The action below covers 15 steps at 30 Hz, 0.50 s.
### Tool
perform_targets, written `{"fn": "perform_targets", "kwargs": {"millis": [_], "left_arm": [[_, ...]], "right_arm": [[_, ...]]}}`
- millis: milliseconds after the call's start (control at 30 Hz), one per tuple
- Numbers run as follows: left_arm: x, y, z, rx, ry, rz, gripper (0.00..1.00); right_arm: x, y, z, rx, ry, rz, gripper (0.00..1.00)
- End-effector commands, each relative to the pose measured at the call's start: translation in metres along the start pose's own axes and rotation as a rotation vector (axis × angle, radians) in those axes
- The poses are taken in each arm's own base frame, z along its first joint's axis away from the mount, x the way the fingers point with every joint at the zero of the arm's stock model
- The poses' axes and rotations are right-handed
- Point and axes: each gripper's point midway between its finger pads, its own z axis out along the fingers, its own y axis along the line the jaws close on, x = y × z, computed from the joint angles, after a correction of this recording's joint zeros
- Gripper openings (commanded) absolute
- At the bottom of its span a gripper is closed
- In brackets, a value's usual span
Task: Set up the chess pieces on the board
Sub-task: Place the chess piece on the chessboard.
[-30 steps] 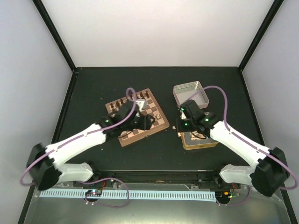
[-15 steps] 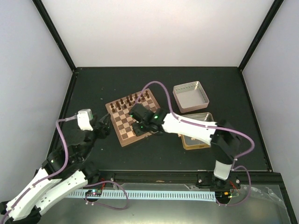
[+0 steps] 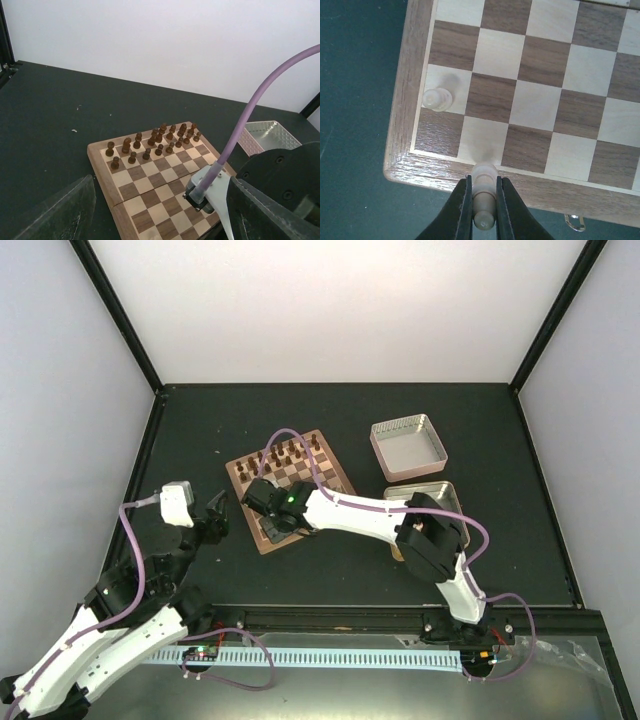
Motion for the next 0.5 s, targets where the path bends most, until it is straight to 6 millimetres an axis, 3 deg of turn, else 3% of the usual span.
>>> {"fn": "perform_targets", "kwargs": {"millis": [0, 300, 467], "left_arm": [[0.0015, 0.005, 0.0003, -0.026, 0.002, 0.026, 0.74], [0.0021, 0.0054, 0.0012, -0.031, 0.004, 0.029, 0.74], [0.0017, 0.0064, 0.0009, -0.035, 0.0, 0.025, 0.75]], "right_arm": [[-0.0037, 0.0012, 0.0047, 0.014, 0.012, -0.023, 0.11], [-0.0055, 0.0049, 0.0073, 0.0, 0.02, -0.014, 0.3], [-0.0055, 0.0043, 0.0062, -0.004, 0.02, -0.003, 0.35]]}}
